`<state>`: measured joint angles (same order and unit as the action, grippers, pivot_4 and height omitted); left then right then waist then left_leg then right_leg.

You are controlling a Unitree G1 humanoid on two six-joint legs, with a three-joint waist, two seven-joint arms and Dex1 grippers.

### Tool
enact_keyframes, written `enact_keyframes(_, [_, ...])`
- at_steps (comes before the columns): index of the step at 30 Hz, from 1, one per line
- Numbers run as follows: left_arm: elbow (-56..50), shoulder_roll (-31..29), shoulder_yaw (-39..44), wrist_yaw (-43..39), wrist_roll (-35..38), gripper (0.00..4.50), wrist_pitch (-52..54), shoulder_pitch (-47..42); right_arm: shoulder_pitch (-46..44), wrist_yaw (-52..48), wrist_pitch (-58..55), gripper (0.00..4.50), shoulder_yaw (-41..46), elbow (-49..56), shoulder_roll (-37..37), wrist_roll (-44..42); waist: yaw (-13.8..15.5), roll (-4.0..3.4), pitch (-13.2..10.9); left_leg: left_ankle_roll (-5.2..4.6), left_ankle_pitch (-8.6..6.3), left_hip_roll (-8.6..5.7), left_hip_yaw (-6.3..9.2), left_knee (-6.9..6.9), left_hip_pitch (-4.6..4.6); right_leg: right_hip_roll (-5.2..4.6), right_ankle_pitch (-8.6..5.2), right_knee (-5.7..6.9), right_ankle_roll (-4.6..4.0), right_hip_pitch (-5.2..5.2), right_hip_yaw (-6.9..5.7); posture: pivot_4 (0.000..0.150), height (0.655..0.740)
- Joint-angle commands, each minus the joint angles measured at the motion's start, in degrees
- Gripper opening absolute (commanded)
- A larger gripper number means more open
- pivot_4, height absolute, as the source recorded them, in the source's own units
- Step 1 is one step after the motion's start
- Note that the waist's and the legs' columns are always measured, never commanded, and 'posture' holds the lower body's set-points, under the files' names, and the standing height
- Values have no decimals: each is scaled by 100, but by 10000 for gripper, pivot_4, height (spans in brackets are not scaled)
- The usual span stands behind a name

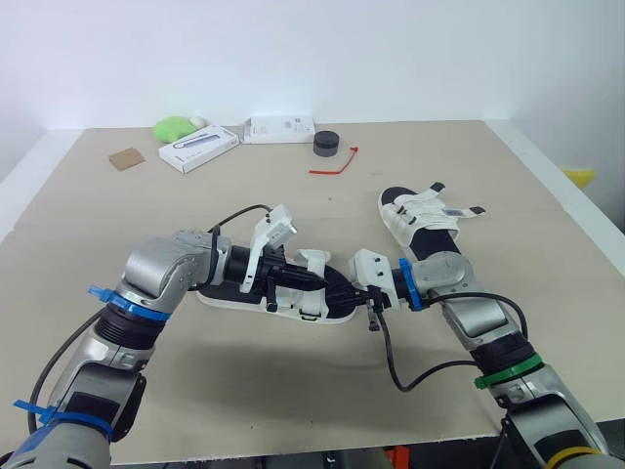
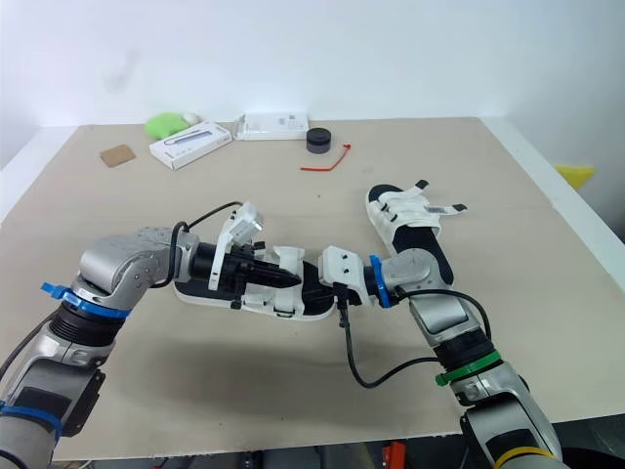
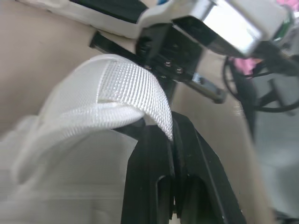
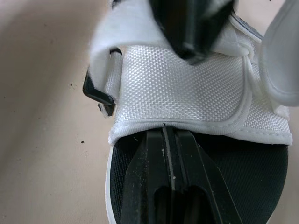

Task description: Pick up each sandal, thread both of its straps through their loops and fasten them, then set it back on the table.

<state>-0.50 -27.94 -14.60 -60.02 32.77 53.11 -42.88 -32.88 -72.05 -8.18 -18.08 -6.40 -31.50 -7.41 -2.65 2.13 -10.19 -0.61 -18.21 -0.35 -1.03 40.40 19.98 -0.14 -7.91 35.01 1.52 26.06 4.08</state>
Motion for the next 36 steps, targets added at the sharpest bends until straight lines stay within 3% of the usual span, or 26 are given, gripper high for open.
enact_keyframes(1, [207, 112, 145, 106, -209, 662, -411, -135, -53, -14, 15, 0, -12, -29, -27, 53, -3, 0, 0, 0, 0, -2, -1, 0, 1, 0, 0, 0, 0, 1, 1, 1500, 7400])
enact_keyframes(16, [-441, 54, 119, -375, 26, 662, -469, 165, -6, 1, 15, 0, -2, 10, -43, 54, -4, 0, 0, 0, 0, 2, 0, 0, 5, 0, 1, 0, 2, 3, 1, 1500, 7400])
enact_keyframes(26, [-417, -149, -117, -524, -446, 662, -1047, 408, -32, -27, 32, 0, -12, -7, -46, 56, -3, 0, 0, 0, 0, 2, 0, 0, 4, 0, 1, 0, 1, 3, 0, 1500, 7400])
enact_keyframes(36, [-884, -375, -271, -771, -248, 662, -742, 687, -38, -41, 47, 0, -16, -17, -51, 59, -5, 0, 0, 0, 0, 5, -1, 0, 3, 1, 0, -1, 1, 3, 0, 1500, 7400])
